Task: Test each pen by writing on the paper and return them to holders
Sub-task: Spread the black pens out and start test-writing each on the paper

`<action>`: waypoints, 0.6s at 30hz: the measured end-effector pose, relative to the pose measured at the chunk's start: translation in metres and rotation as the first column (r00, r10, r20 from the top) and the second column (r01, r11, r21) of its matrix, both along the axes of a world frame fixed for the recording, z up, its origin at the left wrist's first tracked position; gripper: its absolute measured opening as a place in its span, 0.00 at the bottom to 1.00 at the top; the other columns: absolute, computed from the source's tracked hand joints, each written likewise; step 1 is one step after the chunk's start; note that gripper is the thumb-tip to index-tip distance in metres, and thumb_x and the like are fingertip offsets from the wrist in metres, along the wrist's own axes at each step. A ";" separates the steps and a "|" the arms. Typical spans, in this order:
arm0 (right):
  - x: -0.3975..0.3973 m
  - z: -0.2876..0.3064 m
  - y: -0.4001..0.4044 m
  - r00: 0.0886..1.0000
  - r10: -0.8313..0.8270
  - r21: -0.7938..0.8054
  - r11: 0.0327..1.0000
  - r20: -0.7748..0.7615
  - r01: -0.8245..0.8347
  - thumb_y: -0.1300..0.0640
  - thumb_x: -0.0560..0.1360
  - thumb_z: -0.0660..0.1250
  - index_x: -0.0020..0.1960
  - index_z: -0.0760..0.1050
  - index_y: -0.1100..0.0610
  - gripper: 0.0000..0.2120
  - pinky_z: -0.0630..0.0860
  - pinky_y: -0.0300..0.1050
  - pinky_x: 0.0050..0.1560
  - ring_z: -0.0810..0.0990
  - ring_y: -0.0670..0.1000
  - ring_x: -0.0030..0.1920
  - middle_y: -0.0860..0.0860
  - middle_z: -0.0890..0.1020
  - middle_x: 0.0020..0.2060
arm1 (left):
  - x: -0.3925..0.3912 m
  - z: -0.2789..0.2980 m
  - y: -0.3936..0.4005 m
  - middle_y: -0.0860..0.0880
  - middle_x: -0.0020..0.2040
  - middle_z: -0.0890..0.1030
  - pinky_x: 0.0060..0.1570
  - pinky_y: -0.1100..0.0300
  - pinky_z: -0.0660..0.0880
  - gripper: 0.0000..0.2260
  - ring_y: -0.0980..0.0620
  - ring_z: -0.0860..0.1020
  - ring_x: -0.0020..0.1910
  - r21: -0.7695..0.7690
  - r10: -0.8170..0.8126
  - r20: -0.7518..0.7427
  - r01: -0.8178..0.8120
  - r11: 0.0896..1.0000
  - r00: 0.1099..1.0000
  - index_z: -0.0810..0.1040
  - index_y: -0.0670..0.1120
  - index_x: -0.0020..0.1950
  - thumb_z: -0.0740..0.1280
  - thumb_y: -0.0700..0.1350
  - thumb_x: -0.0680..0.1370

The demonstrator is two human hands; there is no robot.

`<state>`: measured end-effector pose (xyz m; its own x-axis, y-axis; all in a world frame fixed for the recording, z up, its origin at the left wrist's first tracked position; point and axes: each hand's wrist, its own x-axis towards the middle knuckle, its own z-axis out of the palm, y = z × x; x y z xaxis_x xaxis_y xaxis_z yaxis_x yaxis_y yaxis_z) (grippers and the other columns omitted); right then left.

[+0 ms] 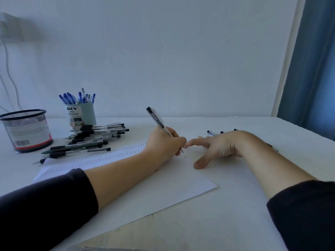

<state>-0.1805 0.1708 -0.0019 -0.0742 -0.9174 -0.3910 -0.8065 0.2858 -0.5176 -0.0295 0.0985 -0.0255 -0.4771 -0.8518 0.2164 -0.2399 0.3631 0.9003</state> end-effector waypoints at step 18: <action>-0.002 0.001 -0.001 0.998 -0.015 0.021 1.000 0.055 0.014 0.50 0.68 0.75 0.56 0.66 0.30 0.26 0.70 0.52 0.66 0.67 0.51 0.68 0.44 0.61 0.70 | -0.004 -0.002 -0.001 0.50 0.20 0.72 0.31 0.62 0.68 0.11 0.50 0.72 0.27 -0.091 -0.006 0.069 0.012 0.996 0.998 0.71 0.44 0.26 0.65 0.37 0.68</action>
<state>-0.1821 0.1694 -0.0009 -0.0653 -0.9083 -0.4132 -0.7725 0.3082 -0.5553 -0.0332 0.0971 -0.0277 -0.5013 -0.8255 0.2593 -0.2963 0.4453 0.8449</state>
